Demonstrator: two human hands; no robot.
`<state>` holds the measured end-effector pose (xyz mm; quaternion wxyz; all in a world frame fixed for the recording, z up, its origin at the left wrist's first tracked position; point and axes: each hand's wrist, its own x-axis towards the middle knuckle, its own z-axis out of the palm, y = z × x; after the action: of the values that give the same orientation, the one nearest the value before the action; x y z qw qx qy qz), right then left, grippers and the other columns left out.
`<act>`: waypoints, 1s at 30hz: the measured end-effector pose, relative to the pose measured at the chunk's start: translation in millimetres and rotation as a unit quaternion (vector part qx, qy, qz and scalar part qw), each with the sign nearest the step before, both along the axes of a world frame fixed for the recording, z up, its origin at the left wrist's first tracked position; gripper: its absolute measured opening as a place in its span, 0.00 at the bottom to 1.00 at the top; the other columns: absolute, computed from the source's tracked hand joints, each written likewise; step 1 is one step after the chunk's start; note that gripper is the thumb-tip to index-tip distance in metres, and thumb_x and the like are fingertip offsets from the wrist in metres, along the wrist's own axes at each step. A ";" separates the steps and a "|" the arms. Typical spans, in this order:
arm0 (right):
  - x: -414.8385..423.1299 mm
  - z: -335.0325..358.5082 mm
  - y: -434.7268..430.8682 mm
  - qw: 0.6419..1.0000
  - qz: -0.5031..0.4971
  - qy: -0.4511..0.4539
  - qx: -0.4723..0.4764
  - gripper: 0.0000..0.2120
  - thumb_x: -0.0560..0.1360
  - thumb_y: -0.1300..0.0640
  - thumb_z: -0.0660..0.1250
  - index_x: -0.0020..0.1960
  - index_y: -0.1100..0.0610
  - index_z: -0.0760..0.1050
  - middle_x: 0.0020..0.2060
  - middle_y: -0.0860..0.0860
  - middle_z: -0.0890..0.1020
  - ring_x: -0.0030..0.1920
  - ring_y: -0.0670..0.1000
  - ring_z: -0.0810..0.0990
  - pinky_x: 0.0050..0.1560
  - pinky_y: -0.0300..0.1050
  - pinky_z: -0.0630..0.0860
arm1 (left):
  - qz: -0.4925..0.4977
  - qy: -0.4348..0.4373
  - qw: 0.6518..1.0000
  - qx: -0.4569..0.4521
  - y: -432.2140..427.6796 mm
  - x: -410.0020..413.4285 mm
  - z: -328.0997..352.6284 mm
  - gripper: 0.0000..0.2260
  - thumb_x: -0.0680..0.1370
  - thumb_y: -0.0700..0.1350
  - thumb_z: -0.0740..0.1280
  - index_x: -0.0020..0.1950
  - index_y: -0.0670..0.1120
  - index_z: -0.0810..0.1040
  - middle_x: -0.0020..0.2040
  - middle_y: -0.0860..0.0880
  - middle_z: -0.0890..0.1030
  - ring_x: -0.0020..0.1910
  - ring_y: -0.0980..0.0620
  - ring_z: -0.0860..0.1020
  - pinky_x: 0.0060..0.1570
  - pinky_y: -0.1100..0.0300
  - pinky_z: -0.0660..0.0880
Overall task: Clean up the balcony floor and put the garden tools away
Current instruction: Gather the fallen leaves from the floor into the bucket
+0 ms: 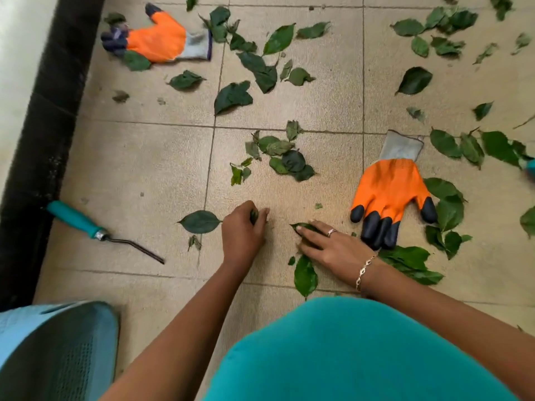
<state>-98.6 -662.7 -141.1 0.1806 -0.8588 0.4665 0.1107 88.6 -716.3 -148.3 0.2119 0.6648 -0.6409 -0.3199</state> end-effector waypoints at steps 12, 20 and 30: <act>39.6 13.2 -35.4 0.853 -0.378 -0.359 -0.019 0.10 0.65 0.70 0.68 0.43 0.59 0.76 0.37 0.54 0.81 0.40 0.57 0.80 0.41 0.50 0.76 | 0.290 0.470 0.756 0.351 15.0 -48.7 17.5 0.13 0.82 0.45 0.57 0.48 0.41 0.78 0.40 0.41 0.82 0.36 0.48 0.83 0.31 0.57 0.79; 41.1 2.5 -43.5 0.883 -0.253 -0.358 0.170 0.13 0.65 0.56 0.69 0.49 0.59 0.80 0.48 0.51 0.73 0.52 0.50 0.69 0.55 0.42 0.69 | 0.334 0.481 0.732 0.347 14.2 -36.6 15.9 0.18 0.79 0.54 0.62 0.48 0.38 0.78 0.42 0.40 0.82 0.38 0.45 0.82 0.41 0.52 0.80; 3.8 -30.3 0.6 0.971 0.223 -0.087 0.019 0.40 0.58 0.41 0.77 0.67 0.48 0.70 0.69 0.57 0.69 0.68 0.62 0.67 0.64 0.63 0.61 | 0.389 0.406 0.793 0.232 -0.1 10.4 14.7 0.20 0.81 0.55 0.58 0.32 0.45 0.65 0.19 0.54 0.62 0.16 0.58 0.58 0.18 0.70 0.55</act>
<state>-94.8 -662.0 -171.3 0.2076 -0.9439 0.2435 0.0817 99.0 -716.4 -133.5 0.3990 0.6961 -0.0893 -0.5901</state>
